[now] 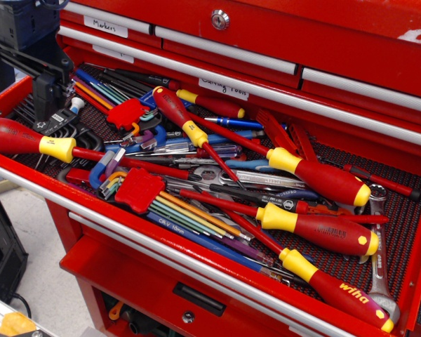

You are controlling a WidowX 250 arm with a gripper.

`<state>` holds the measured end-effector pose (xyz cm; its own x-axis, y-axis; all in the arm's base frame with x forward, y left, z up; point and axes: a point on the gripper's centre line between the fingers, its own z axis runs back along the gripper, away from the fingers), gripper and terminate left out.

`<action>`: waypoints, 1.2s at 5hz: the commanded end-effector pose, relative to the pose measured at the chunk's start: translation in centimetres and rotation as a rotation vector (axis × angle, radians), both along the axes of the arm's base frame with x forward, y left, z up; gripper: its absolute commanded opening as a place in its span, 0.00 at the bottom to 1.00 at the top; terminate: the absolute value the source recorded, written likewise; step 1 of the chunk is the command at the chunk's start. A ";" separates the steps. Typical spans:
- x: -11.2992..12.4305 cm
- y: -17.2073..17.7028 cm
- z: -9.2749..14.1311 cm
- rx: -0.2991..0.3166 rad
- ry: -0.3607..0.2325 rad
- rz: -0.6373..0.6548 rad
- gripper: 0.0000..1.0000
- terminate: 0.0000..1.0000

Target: Pick up red srewdriver

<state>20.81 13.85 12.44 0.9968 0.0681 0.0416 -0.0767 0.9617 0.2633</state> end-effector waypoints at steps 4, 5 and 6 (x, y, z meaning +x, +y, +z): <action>6.4 -6.6 3.6 -0.152 -0.018 0.404 1.00 0.00; 8.8 -10.1 3.8 -0.166 -0.093 0.549 1.00 0.00; 11.0 -13.1 3.3 -0.193 -0.161 0.662 1.00 0.00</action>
